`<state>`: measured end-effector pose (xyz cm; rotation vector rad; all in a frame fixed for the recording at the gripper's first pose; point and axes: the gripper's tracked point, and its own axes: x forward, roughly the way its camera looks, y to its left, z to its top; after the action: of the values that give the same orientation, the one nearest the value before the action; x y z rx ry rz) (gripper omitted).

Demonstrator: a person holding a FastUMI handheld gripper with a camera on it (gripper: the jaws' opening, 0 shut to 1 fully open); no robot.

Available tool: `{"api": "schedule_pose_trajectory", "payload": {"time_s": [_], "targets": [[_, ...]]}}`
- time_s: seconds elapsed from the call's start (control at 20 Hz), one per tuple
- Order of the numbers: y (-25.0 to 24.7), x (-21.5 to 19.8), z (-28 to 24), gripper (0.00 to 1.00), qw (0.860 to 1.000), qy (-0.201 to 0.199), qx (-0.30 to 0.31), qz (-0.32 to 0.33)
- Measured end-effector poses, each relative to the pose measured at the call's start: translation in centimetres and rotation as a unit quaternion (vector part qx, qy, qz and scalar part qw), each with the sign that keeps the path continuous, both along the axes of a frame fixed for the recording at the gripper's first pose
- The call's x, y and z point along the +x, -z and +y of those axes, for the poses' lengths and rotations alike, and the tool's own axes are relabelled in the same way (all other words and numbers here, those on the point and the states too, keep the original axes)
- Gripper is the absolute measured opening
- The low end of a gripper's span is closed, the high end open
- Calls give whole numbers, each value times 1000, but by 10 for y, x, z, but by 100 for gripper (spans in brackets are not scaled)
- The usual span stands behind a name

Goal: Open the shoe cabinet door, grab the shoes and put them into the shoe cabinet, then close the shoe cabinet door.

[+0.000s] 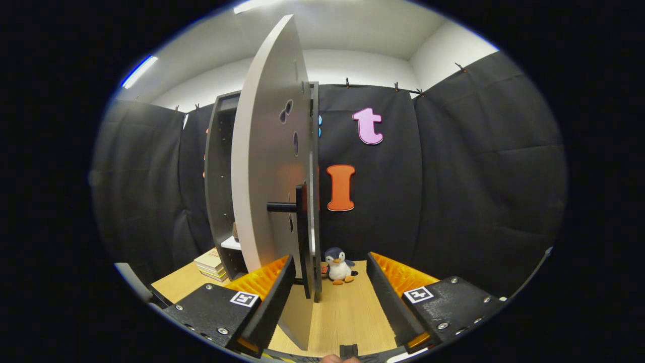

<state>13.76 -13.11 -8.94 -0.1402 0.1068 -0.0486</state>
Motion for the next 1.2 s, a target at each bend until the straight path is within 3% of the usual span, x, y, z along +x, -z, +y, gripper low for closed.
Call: {"api": "schedule_pose_trajectory", "payload": {"time_s": [0.45,1.2], "targets": [[11,7,69,90,999,-27,5,19],[32,57,190,90,999,-35,20,20]]}}
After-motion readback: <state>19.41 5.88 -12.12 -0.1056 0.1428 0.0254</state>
